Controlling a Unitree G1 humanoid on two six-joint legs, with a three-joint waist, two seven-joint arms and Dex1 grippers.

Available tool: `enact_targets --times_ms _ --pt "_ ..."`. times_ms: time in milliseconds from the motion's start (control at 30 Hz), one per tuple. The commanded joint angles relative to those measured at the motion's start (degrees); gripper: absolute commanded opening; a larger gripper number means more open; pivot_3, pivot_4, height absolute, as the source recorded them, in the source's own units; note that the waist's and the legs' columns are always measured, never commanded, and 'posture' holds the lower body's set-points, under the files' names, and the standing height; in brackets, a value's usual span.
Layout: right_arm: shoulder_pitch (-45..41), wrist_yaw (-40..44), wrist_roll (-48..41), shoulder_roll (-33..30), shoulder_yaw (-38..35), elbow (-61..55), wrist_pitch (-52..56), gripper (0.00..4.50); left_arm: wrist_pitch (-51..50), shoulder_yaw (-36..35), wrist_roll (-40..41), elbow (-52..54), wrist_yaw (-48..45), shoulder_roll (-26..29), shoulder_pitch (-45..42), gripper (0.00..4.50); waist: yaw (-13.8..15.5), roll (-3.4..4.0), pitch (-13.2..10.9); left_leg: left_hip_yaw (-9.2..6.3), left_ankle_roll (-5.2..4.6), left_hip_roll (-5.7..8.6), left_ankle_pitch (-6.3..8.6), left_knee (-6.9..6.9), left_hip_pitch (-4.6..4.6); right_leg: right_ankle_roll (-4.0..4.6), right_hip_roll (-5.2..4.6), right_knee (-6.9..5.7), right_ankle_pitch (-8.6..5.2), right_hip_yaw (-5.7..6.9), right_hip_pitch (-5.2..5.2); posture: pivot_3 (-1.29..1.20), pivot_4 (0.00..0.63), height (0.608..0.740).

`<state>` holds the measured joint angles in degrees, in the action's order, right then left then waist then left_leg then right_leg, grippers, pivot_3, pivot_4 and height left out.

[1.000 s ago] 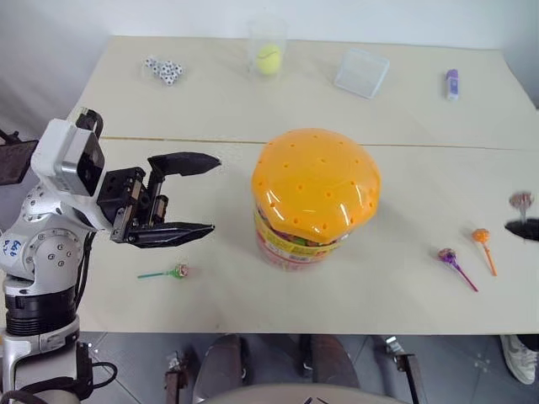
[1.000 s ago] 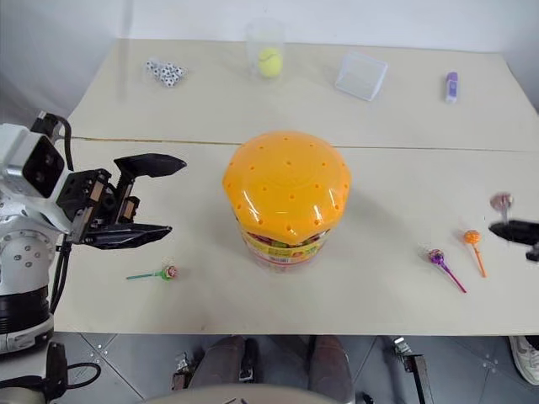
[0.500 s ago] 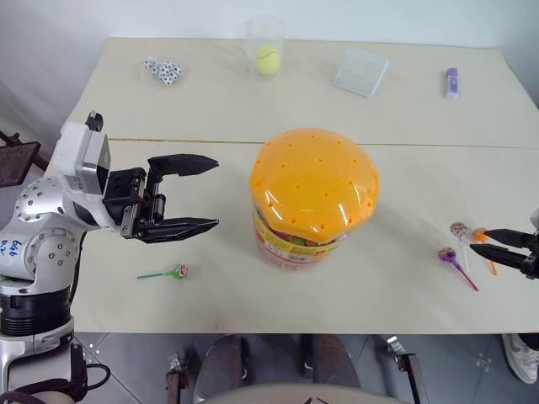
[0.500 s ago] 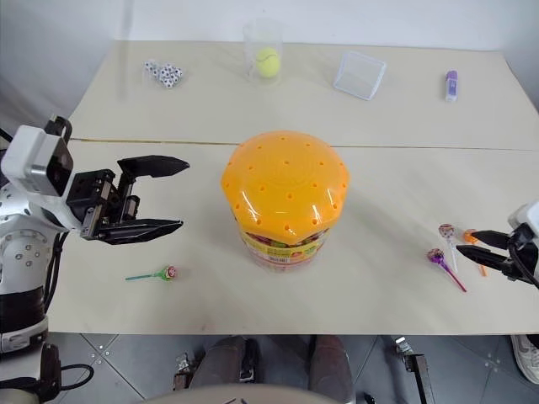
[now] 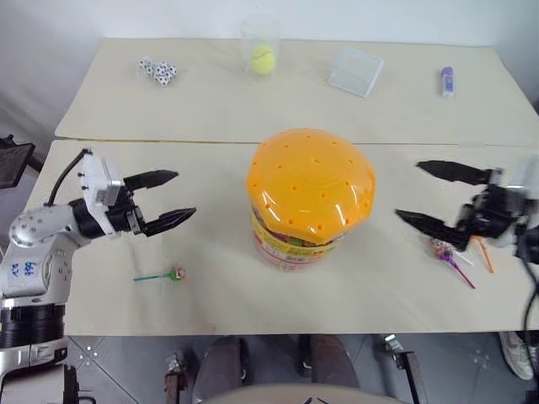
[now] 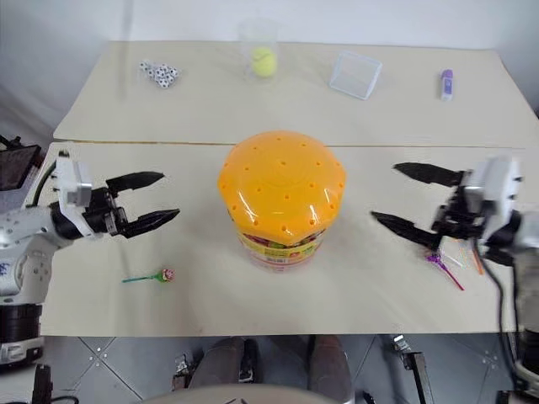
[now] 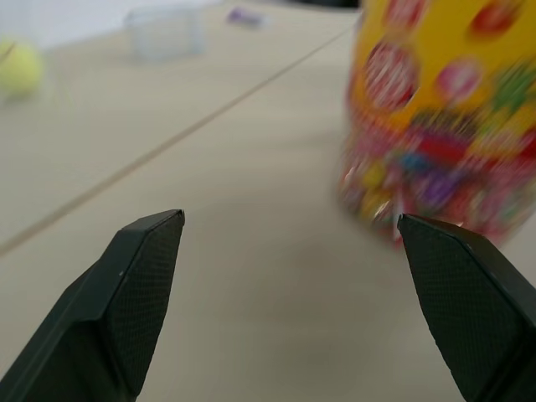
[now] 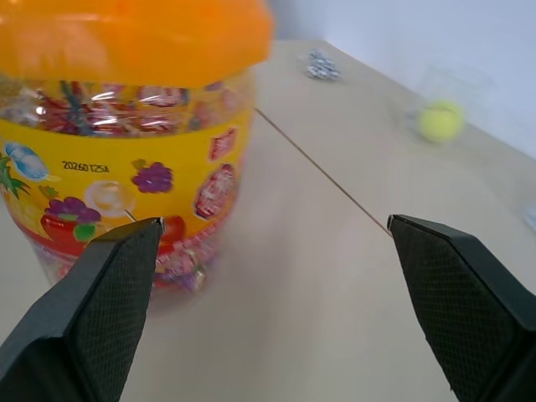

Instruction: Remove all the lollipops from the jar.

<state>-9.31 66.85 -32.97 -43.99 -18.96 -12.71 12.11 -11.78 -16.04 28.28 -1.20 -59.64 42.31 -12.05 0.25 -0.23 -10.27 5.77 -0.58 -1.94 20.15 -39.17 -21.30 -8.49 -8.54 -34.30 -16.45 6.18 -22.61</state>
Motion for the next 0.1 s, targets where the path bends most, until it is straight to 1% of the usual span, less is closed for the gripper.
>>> enact_targets --times_ms 33,100 --pt "0.8 0.4 2.5 0.9 1.3 1.9 -4.8 4.47 3.2 -4.0 -1.7 1.8 5.0 -0.8 1.8 4.33 0.6 -0.01 0.0 -0.01 0.00 0.01 0.00 -0.01 -0.03 0.00 -0.01 0.00 0.00 0.01 -0.02 0.00 0.150 0.740" --pt "1.6 0.1 3.2 1.2 1.6 2.5 -6.2 4.47 4.0 -4.5 -2.4 3.0 7.0 -1.4 2.4 4.33 0.9 -0.01 0.0 0.00 -0.01 0.01 0.00 -0.04 -0.02 0.00 -0.01 0.01 0.00 0.01 -0.01 0.00 0.150 0.740"
